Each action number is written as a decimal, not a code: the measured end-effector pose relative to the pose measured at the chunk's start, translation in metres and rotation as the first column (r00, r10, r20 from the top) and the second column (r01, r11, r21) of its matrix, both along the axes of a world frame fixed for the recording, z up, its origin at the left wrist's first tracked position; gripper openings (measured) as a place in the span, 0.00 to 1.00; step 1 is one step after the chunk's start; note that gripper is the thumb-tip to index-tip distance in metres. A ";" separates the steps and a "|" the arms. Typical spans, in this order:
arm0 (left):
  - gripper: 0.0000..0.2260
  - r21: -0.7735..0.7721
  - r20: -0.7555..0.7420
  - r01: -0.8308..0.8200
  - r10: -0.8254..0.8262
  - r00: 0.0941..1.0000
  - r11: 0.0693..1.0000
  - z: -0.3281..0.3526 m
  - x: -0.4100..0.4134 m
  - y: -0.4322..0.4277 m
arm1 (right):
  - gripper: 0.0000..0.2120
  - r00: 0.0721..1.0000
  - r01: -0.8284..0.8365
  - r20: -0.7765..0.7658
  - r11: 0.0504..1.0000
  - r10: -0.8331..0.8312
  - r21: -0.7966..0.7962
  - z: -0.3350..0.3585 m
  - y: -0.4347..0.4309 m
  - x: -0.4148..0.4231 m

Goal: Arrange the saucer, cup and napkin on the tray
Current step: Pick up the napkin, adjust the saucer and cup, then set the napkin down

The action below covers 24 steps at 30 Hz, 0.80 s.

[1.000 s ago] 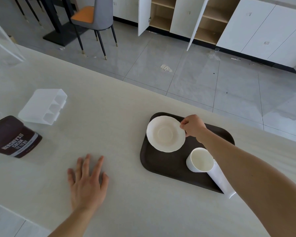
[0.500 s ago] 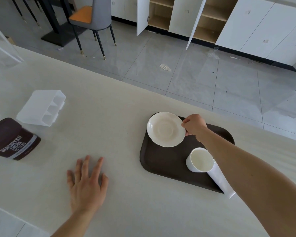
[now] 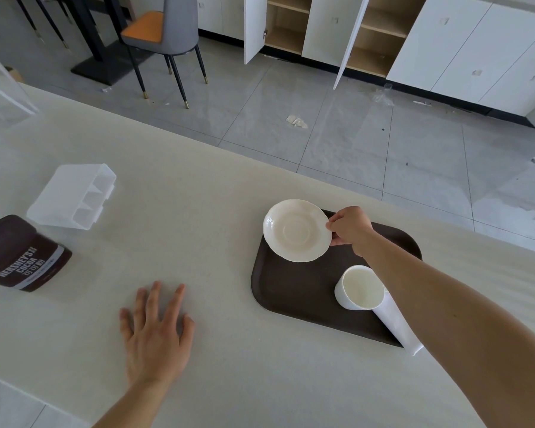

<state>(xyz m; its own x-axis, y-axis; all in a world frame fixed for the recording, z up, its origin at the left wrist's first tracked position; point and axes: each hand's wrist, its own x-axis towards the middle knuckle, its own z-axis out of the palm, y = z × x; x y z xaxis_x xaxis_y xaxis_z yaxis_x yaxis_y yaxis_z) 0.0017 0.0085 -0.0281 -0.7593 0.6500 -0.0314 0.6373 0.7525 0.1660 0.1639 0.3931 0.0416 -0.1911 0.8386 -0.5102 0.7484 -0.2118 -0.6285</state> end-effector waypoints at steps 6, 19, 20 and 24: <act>0.26 -0.008 -0.008 0.002 -0.002 1.000 1.000 -0.002 -0.001 -0.001 | 0.04 1.000 0.017 -0.017 0.999 -0.017 -0.027 0.002 0.000 0.000; 0.27 0.009 0.005 -0.009 0.009 1.000 1.000 0.002 0.001 0.000 | 0.13 0.986 -0.100 -0.118 0.988 0.114 0.117 0.030 -0.006 0.069; 0.27 0.011 0.006 -0.009 0.009 1.000 1.000 0.002 0.001 0.001 | 0.16 0.987 -0.108 -0.102 0.982 0.124 0.153 0.032 -0.009 0.083; 0.27 0.022 0.002 -0.011 0.011 1.000 1.000 0.003 0.001 0.001 | 0.21 0.934 -0.351 0.170 0.892 0.313 0.286 0.045 -0.028 0.136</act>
